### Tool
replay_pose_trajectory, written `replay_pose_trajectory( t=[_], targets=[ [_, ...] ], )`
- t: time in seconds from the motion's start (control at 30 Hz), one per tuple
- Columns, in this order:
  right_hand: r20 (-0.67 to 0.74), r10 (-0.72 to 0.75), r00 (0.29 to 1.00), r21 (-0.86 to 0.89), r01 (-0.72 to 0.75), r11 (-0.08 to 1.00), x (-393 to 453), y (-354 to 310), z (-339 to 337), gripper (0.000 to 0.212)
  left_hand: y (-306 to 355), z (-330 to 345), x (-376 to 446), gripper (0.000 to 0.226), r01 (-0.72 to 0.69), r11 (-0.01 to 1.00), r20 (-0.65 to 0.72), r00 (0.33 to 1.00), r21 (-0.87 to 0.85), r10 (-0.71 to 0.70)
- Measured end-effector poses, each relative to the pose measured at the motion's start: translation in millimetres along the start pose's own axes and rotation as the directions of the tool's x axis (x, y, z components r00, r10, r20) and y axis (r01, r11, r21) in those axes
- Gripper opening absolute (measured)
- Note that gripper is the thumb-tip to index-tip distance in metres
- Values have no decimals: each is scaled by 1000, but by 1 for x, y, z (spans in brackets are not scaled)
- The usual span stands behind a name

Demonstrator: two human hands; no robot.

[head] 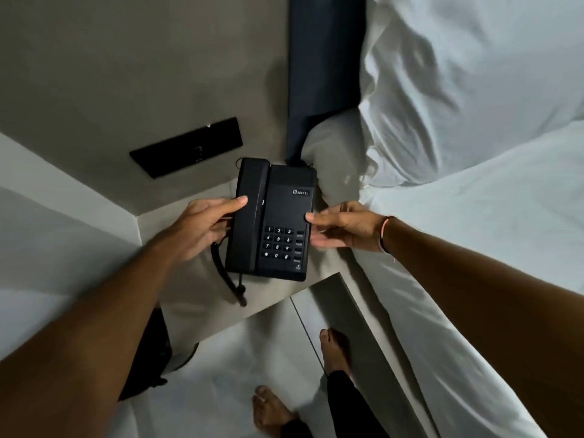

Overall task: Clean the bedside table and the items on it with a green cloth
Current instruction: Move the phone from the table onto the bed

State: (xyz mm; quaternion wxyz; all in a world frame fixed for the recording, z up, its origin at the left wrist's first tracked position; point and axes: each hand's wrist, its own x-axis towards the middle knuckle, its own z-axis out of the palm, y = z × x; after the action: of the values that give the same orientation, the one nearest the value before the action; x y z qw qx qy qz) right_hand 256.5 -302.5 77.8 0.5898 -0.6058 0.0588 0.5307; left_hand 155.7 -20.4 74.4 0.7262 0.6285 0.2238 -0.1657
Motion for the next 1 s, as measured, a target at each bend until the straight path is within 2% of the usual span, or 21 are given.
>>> replay_pose_trajectory(
  t=[0.07, 0.17, 0.23, 0.33, 0.43, 0.6, 0.7, 0.8, 0.93, 1.0],
  targets=[
    [18, 9, 1000, 12, -9, 1000, -29, 2, -3, 34, 16, 10, -12, 52, 1, 999, 61, 998, 49, -4],
    [59, 35, 998, 24, -36, 999, -64, 2, -11, 17, 35, 33, -20, 46, -6, 994, 119, 993, 111, -8],
    [53, 54, 997, 11, -55, 998, -89, 3, -21, 18, 49, 57, -22, 40, -12, 987, 158, 987, 158, -13],
    [-7, 59, 998, 9, -59, 998, -128, 7, -46, 30, 69, 102, -19, 31, -35, 982, 246, 969, 187, -12],
    [-112, 30, 993, 67, -23, 997, -168, 13, -79, 38, 85, 155, -10, 34, -74, 976, 321, 947, 206, 4],
    [-285, -29, 958, 173, 81, 982, -223, 34, -133, 35, 106, 254, 14, 32, -193, 933, 394, 917, 304, 62],
    [-424, -61, 904, 235, 175, 956, -240, 48, -156, 36, 110, 306, 35, 26, -291, 870, 424, 899, 398, 106],
    [-579, -80, 812, 260, 276, 925, -244, 64, -172, 33, 106, 353, 56, 27, -389, 780, 479, 868, 490, 132],
    [-720, -20, 694, 291, 328, 899, -236, 79, -203, 36, 96, 410, 86, 35, -436, 666, 486, 865, 606, 125],
    [-750, 18, 661, 311, 328, 892, -230, 80, -219, 38, 89, 430, 102, 36, -435, 637, 466, 875, 637, 131]
  ],
)
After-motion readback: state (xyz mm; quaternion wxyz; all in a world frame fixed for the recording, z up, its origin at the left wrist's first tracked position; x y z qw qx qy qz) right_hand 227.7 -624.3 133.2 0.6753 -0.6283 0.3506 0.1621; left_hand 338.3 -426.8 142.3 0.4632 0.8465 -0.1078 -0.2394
